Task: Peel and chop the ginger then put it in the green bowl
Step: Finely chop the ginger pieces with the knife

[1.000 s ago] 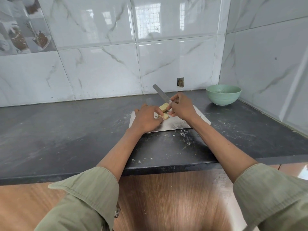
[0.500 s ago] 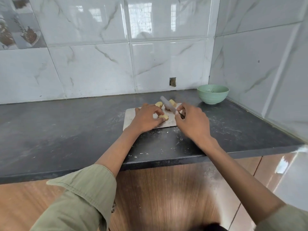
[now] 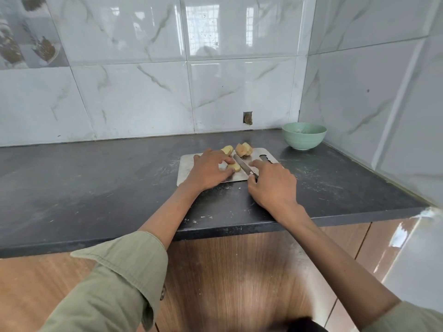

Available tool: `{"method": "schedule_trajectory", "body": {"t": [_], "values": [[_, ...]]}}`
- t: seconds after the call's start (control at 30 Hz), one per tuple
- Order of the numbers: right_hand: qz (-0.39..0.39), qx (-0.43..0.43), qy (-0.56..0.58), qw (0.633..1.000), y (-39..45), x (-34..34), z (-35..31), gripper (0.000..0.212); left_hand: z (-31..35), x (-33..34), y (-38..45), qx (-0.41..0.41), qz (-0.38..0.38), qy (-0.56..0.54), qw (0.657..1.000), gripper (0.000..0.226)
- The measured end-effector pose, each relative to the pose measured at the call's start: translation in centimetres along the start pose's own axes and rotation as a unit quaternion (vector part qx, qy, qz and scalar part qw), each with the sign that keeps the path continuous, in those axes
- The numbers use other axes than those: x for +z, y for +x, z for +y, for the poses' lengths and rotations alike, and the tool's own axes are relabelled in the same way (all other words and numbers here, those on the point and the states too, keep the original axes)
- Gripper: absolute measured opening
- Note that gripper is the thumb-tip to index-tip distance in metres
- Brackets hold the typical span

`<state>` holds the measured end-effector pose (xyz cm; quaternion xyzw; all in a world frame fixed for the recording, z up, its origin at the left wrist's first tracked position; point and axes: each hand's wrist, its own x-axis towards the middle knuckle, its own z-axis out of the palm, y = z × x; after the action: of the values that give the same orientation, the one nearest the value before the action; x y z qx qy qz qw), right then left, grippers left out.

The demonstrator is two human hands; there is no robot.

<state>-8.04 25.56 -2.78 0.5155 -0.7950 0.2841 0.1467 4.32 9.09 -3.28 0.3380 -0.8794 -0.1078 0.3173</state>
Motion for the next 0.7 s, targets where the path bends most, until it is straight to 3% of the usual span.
{"method": "schedule_trajectory", "body": {"t": [0.7], "values": [[0.0, -0.023, -0.026, 0.999, 0.1, 0.29, -0.57, 0.028, -0.18, 0.23, 0.06, 0.014, -0.005, -0.017, 1.0, 0.037]]}}
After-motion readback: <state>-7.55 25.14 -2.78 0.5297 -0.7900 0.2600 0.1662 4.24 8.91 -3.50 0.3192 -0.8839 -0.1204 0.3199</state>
